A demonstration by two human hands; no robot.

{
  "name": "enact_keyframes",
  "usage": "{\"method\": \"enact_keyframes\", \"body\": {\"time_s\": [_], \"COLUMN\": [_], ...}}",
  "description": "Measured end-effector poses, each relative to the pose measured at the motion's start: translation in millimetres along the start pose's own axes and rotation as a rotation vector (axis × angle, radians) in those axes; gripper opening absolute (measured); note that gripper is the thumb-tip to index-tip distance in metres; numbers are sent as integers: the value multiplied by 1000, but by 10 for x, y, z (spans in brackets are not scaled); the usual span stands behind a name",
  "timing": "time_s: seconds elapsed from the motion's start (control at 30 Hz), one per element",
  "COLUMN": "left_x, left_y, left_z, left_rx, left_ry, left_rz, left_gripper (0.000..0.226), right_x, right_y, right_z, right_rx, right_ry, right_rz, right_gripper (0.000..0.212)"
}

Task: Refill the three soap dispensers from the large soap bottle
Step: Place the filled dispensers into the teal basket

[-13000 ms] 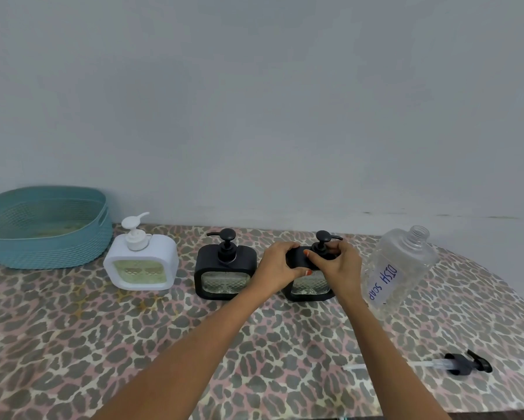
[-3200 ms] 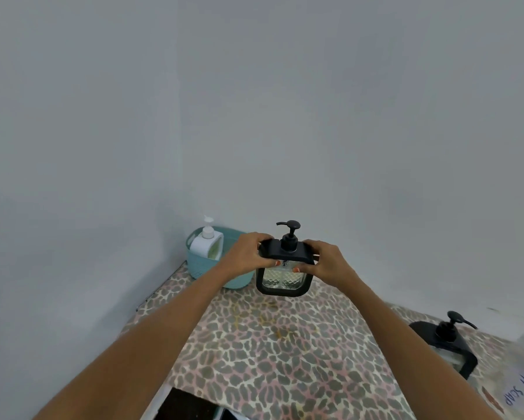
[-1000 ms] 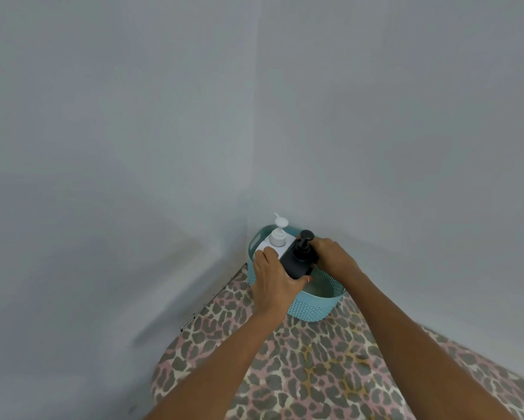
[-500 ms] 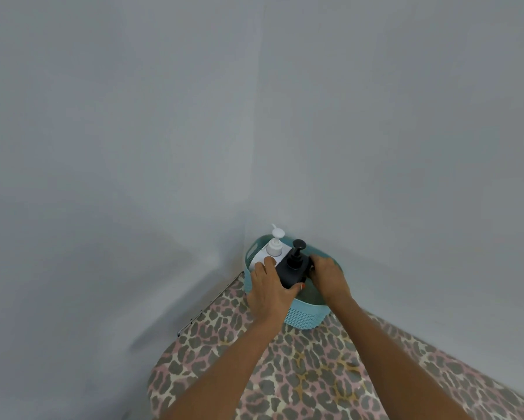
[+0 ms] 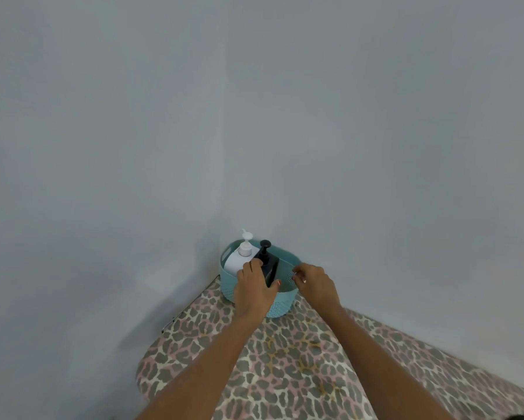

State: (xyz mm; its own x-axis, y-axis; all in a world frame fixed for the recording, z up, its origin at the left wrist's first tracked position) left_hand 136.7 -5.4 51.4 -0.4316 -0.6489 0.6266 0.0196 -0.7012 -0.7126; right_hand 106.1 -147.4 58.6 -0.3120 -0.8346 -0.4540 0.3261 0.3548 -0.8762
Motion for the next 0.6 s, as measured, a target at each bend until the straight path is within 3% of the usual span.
{"method": "enact_keyframes", "body": {"time_s": [0.6], "left_x": [1201], "left_y": [383], "left_z": [-1152], "left_rx": [-169], "left_ry": [283], "left_rz": [-275], "left_gripper": [36], "right_x": [941], "right_y": [-905], "right_z": [-1562], "right_rx": [198], "right_ry": [120], "right_rz": [17], "right_gripper": [24]}}
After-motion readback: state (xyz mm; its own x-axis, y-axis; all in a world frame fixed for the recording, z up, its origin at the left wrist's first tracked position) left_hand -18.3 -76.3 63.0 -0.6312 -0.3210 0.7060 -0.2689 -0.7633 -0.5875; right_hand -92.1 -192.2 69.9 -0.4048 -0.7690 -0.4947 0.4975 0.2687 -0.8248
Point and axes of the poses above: each hand's wrist, its own z-axis towards the middle knuckle, its own y-axis out of the palm, x = y × z, the point moved 7 cm from there along z, towards the middle knuckle, and after that the axes turned 7 degrees about y, right-handed, at the moved point
